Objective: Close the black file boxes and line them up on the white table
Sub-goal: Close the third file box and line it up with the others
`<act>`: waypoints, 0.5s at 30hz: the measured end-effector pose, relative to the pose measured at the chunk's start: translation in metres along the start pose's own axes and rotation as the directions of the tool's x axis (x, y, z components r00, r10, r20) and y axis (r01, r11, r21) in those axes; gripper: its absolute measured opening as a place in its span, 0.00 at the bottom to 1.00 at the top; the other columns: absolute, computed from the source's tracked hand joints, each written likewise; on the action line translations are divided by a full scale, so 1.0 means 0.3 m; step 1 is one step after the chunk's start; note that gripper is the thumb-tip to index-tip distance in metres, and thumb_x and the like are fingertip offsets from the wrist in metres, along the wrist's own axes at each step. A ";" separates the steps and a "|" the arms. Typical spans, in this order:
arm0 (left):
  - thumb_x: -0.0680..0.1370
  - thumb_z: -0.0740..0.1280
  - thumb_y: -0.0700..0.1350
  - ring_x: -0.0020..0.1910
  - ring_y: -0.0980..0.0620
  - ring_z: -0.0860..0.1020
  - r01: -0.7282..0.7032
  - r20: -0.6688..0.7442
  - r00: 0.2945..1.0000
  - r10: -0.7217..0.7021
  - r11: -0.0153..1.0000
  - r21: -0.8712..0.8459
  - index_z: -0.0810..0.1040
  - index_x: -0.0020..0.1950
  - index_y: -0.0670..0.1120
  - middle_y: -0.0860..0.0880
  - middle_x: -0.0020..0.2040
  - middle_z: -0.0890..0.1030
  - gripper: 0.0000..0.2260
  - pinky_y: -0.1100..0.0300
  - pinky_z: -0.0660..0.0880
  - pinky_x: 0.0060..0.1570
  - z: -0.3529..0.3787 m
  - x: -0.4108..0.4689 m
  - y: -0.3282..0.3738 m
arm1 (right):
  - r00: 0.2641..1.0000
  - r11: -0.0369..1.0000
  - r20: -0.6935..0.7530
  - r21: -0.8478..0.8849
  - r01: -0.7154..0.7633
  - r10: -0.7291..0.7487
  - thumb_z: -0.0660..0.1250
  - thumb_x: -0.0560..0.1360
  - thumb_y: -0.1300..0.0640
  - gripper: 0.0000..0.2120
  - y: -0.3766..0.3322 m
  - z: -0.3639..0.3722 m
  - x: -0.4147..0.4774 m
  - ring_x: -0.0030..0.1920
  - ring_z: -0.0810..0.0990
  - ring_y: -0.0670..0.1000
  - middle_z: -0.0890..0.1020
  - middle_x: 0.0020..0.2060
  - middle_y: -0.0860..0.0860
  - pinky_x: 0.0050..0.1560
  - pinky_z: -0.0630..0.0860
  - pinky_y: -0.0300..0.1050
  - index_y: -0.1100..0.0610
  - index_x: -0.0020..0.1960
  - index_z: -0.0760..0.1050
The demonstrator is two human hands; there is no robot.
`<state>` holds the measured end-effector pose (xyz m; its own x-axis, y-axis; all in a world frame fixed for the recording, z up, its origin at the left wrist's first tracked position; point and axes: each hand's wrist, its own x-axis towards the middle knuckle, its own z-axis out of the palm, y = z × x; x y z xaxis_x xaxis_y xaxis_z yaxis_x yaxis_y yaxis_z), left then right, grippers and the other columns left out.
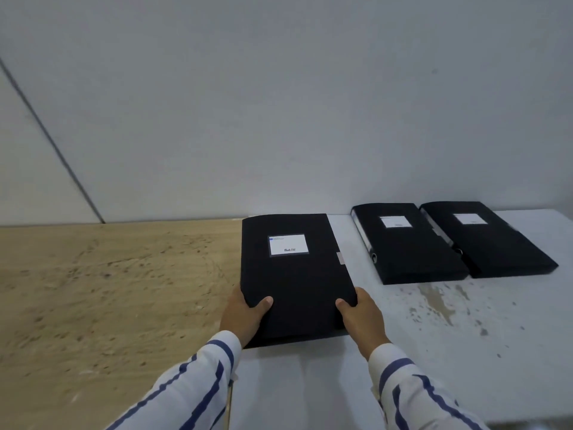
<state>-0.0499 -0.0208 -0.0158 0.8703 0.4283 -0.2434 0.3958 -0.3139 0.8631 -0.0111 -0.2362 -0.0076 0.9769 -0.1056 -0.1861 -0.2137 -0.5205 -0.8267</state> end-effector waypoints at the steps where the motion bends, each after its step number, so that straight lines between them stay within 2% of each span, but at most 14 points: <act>1: 0.74 0.70 0.53 0.60 0.43 0.77 0.000 0.009 1.000 0.000 1.000 0.013 0.68 0.68 0.47 0.46 0.63 0.77 0.26 0.52 0.73 0.59 0.024 0.021 0.008 | 1.000 1.000 -0.005 0.002 -0.013 0.013 0.63 0.76 0.54 0.12 0.013 -0.008 0.023 0.49 0.76 0.54 0.78 0.53 0.54 0.49 0.74 0.45 0.56 0.59 0.71; 4: 0.74 0.69 0.54 0.60 0.43 0.77 0.017 0.039 0.999 -0.019 0.999 0.043 0.67 0.68 0.47 0.47 0.63 0.77 0.26 0.51 0.73 0.59 0.095 0.094 0.021 | 0.999 0.999 -0.013 0.013 -0.046 0.046 0.64 0.76 0.54 0.12 0.048 -0.020 0.098 0.50 0.77 0.55 0.79 0.53 0.54 0.52 0.76 0.48 0.56 0.58 0.72; 11: 0.74 0.68 0.55 0.62 0.43 0.76 0.067 0.107 0.992 -0.074 0.996 0.062 0.64 0.69 0.48 0.47 0.65 0.75 0.27 0.49 0.74 0.62 0.231 0.275 0.033 | 0.994 0.994 -0.003 -0.006 -0.109 0.109 0.63 0.77 0.56 0.12 0.084 -0.021 0.298 0.49 0.76 0.53 0.79 0.54 0.54 0.52 0.74 0.46 0.56 0.60 0.71; 15: 0.74 0.68 0.55 0.63 0.43 0.75 0.071 0.115 0.990 -0.080 0.994 0.085 0.64 0.70 0.47 0.47 0.66 0.74 0.28 0.49 0.73 0.62 0.272 0.360 0.048 | 0.991 0.991 0.007 -0.007 -0.137 0.137 0.64 0.77 0.56 0.13 0.091 -0.014 0.383 0.53 0.77 0.55 0.79 0.55 0.54 0.54 0.74 0.48 0.56 0.60 0.71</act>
<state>0.0738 -0.0483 -0.0658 0.8637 0.3516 -0.3611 0.4797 -0.3537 0.8030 0.0954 -0.2661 -0.0495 0.9384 -0.1694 -0.3012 -0.3450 -0.5073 -0.7897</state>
